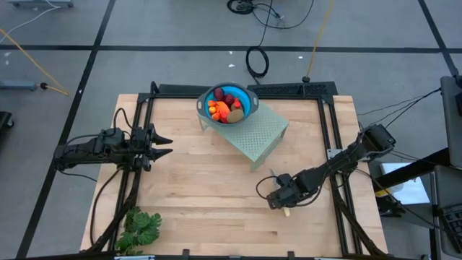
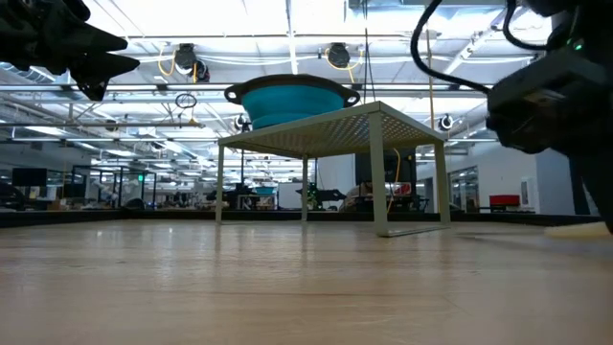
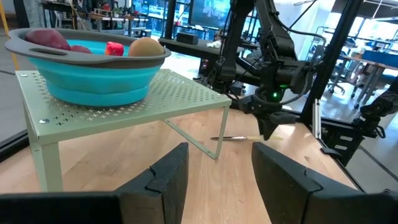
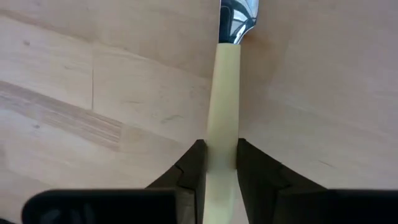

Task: Pick & Place Fruit
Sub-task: Put the knife on the shelf

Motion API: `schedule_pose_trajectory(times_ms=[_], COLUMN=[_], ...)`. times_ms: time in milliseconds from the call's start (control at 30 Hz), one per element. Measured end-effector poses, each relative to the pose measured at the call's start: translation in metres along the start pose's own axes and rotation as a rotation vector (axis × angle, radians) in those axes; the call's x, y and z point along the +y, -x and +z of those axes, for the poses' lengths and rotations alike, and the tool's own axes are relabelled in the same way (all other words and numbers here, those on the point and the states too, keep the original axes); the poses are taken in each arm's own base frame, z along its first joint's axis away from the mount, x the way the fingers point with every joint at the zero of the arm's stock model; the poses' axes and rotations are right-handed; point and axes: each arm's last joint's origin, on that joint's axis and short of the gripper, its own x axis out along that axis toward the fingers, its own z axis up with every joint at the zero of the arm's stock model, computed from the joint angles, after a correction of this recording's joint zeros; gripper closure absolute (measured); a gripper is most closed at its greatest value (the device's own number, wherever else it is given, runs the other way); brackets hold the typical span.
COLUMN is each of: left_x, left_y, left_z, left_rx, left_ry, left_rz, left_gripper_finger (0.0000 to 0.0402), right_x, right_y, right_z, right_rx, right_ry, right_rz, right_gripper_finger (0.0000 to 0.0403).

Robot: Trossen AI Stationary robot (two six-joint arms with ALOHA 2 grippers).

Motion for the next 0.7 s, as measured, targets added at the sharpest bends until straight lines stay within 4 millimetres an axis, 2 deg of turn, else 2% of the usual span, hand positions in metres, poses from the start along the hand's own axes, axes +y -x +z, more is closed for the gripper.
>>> schedule_pose_trajectory(times_ms=[467, 700], left_x=[0.0, 0.0], left_y=[0.0, 0.0], left_z=[0.0, 0.0], left_rx=[0.0, 0.0], left_ry=[0.0, 0.001], left_rz=[0.0, 0.0], left_gripper_finger=[0.0224, 0.0224], right_x=[-0.013, -0.028], right_y=[0.033, 0.053], right_z=[-0.022, -0.034], right_rx=[0.07, 0.079], right_ry=[-0.066, -0.104], right_rz=[0.044, 0.028], right_gripper_finger=[0.0341, 0.034])
